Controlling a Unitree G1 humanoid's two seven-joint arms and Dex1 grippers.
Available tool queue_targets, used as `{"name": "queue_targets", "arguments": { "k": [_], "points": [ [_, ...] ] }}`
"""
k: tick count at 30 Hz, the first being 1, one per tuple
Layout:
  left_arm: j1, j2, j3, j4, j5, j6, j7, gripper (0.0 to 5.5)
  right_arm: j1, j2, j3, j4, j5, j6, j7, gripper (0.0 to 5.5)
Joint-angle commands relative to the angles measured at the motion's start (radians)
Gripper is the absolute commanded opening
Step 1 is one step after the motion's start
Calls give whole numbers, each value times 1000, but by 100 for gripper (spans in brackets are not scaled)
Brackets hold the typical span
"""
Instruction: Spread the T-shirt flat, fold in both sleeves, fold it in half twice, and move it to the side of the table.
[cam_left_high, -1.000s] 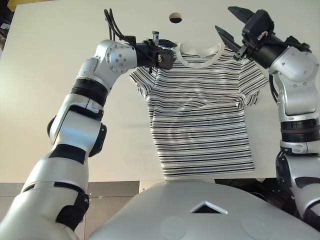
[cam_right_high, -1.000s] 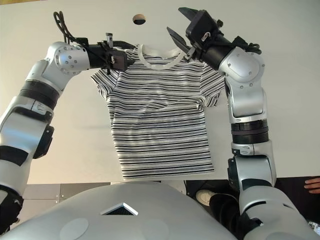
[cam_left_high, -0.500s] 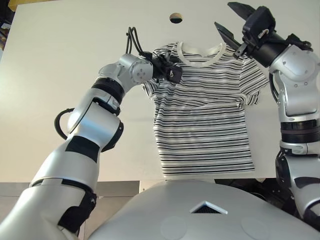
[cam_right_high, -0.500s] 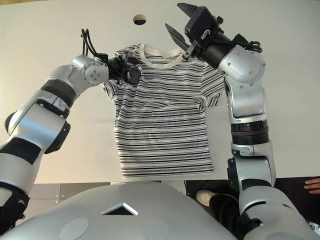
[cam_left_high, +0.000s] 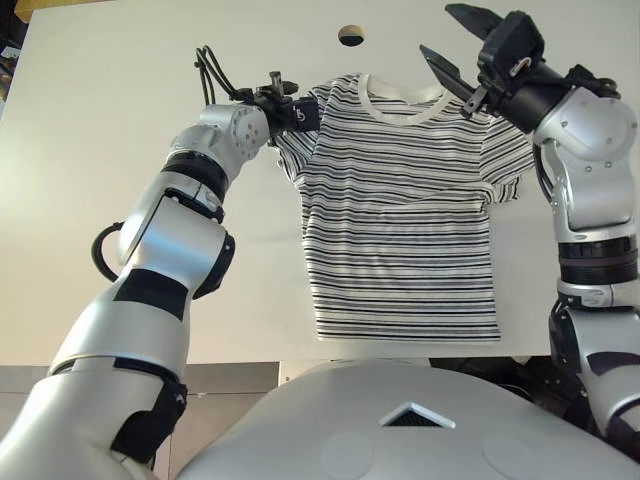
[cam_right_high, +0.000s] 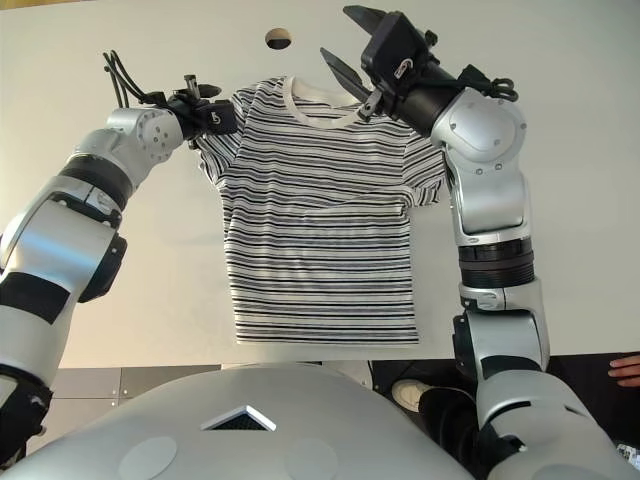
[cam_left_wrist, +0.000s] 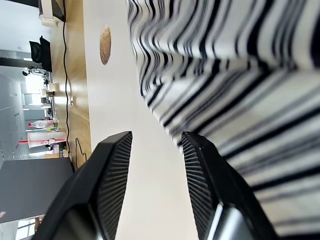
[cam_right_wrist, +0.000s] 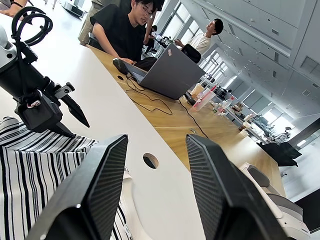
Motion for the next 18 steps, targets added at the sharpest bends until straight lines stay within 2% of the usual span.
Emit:
{"name": "queue_targets", "arguments": {
  "k": [1, 9, 13, 18],
  "points": [
    [-5, 26, -12, -2, 18, -29, -6, 186, -15, -1, -1, -6, 0, 13, 0, 216],
    [-4, 8, 26, -26, -34, -168, -87, 186, -9, 1, 0, -9, -3, 15, -6, 216],
    [-16, -23, 83, -36, -102, -200, -127, 186, -3, 3, 7, -1, -6, 11, -6, 216],
    [4, -15, 31, -27, -42, -185, -141, 186, 1, 2, 5, -22, -2, 21, -6, 216]
  ]
}}
